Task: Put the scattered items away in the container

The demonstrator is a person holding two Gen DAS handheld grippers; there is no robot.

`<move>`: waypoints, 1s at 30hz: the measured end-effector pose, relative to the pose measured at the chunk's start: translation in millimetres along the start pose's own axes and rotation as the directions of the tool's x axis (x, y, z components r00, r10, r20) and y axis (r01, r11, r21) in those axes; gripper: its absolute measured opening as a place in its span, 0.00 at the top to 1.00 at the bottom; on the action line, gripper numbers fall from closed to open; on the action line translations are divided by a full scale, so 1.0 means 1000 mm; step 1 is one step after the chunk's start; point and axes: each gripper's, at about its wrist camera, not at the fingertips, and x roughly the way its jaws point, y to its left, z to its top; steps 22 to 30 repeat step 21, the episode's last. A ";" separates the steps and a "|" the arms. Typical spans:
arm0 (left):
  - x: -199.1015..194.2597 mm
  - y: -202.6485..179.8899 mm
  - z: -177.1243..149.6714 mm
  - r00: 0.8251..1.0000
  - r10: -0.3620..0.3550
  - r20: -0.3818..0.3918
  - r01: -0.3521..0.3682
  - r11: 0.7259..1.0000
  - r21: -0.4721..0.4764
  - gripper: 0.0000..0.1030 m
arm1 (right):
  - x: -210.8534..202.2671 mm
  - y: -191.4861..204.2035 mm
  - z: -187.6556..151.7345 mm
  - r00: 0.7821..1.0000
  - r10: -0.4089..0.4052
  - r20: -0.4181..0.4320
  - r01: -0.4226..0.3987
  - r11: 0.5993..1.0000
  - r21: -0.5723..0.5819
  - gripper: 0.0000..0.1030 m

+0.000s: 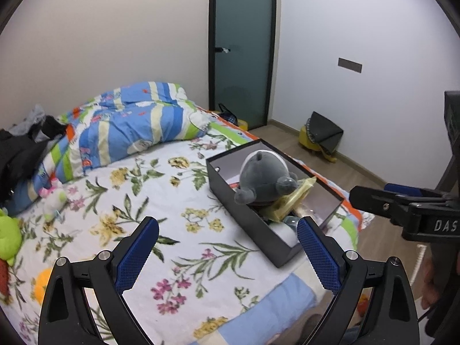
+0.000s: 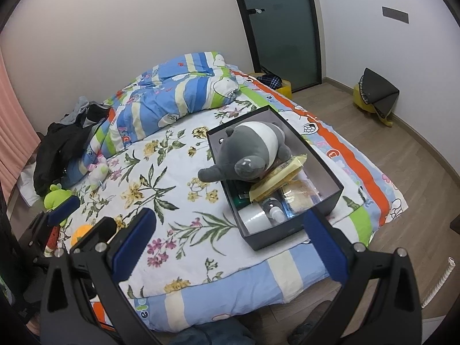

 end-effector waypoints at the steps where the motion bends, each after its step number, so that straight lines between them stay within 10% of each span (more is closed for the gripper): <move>1: 0.000 0.002 0.000 1.000 -0.010 -0.007 0.010 1.000 -0.007 0.06 | -0.001 0.002 0.000 1.000 0.000 0.000 0.000 1.000 -0.003 0.00; 30: 0.000 -0.016 -0.005 0.988 0.150 0.045 -0.153 0.986 0.073 0.06 | 0.005 0.002 -0.010 1.000 0.022 -0.017 -0.022 1.000 0.000 0.00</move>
